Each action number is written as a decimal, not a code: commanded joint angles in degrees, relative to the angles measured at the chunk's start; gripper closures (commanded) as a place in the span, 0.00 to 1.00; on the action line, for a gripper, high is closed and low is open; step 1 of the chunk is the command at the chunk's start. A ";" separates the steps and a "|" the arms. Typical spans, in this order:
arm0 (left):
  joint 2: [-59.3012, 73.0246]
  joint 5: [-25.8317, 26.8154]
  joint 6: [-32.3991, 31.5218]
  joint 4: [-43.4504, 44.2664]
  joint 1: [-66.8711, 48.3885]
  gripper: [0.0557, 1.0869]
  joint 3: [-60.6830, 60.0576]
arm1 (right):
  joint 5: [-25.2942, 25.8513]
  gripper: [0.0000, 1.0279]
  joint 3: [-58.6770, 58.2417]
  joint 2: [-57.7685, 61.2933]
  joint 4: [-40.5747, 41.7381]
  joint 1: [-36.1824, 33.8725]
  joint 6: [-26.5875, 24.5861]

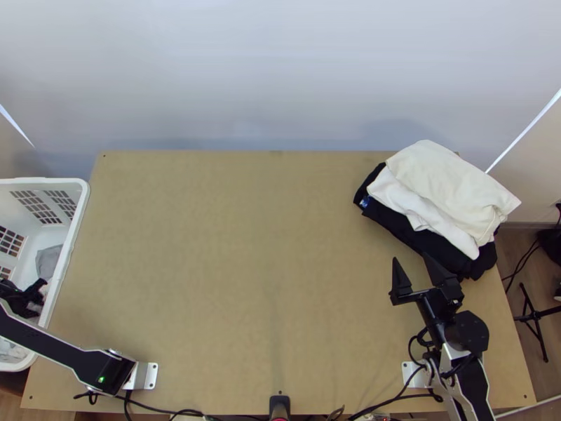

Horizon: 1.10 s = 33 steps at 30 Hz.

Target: Fold the t-shirt

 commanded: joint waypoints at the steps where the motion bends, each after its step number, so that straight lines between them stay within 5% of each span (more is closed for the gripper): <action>1: -4.32 3.50 2.10 3.88 0.61 0.96 -0.87 | 0.03 0.04 0.01 0.01 0.01 -0.03 0.10; 5: -14.25 12.03 -2.47 5.38 0.52 0.96 1.24 | 0.03 0.04 0.01 0.01 0.01 -0.03 0.10; 16: -41.24 24.42 -21.02 7.58 -2.29 0.96 8.36 | 0.03 0.04 0.01 0.01 0.01 -0.03 0.10; 29: -53.89 25.74 -22.51 14.43 -11.17 0.96 -1.93 | 0.03 0.04 0.01 0.01 0.01 0.06 0.10; 31: -53.98 25.65 -21.98 14.43 -11.87 0.83 -4.21 | 0.03 0.04 0.01 0.01 0.01 0.06 0.10; 33: -53.98 25.65 -21.81 14.34 -12.22 0.82 -5.79 | 0.03 0.04 0.01 0.01 0.01 -0.03 0.10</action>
